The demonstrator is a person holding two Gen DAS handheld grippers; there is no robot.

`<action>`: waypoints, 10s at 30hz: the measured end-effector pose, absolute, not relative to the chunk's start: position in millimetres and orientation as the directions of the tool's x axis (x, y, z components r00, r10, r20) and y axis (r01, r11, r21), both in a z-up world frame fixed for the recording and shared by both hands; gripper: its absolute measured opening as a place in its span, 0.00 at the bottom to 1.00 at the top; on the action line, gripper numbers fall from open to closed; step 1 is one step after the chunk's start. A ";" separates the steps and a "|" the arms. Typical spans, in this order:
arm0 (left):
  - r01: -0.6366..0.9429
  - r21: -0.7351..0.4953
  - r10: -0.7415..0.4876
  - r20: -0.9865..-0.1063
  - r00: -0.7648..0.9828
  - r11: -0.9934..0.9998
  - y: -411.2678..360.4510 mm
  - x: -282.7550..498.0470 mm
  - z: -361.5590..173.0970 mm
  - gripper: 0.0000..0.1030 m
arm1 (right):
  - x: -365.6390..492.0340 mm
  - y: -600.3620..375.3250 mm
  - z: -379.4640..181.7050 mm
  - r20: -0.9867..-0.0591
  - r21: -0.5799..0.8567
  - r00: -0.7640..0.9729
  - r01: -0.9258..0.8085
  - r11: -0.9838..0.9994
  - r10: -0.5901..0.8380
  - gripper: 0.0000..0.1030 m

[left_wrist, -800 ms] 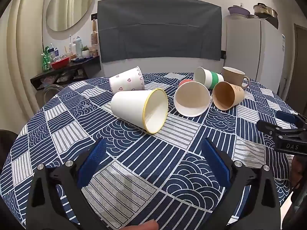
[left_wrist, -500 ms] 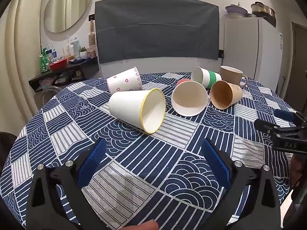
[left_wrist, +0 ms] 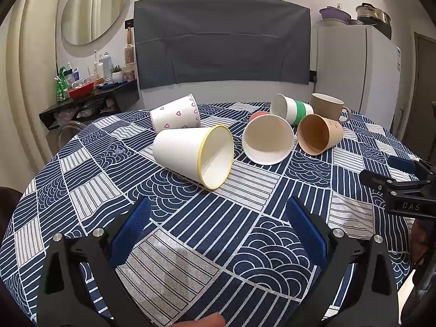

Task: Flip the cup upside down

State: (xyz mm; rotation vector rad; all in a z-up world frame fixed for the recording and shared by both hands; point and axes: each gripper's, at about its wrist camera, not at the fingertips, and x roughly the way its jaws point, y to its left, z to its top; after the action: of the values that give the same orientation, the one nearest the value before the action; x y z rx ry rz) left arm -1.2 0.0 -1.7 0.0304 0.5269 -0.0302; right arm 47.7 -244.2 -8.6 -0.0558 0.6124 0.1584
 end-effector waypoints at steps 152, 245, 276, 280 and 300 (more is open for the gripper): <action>0.147 -0.153 -0.204 -0.496 0.844 0.977 14.2 2.1 -1.7 0.94 | 170.9 -184.6 -20.5 -0.860 0.506 -0.029 0.062 0.860 0.509 0.60; 0.265 -0.033 -0.085 -0.979 0.187 0.964 -132.6 165.3 4.8 0.55 | 80.8 -314.3 -7.2 -0.765 0.202 0.571 -0.228 0.953 0.299 0.92; 0.134 0.099 -0.017 -0.740 0.672 0.986 -79.3 106.1 44.6 0.54 | 77.8 -298.0 -5.5 -0.755 0.221 0.574 -0.235 0.947 0.318 0.92; 0.105 0.162 0.032 -0.673 0.739 0.981 -81.2 81.0 42.8 0.54 | 75.0 -296.3 -5.9 -0.751 0.226 0.576 -0.235 0.945 0.323 0.92; 0.102 0.172 0.024 -0.605 0.796 0.980 -70.4 50.8 45.4 0.81 | 66.1 -286.0 -1.1 -0.749 0.205 0.591 -0.224 0.953 0.299 0.92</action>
State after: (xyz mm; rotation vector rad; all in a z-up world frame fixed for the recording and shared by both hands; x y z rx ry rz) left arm 50.8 -70.4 45.4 0.2007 0.6507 -0.0420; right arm 66.1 -286.0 -1.1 0.0921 0.8879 0.3047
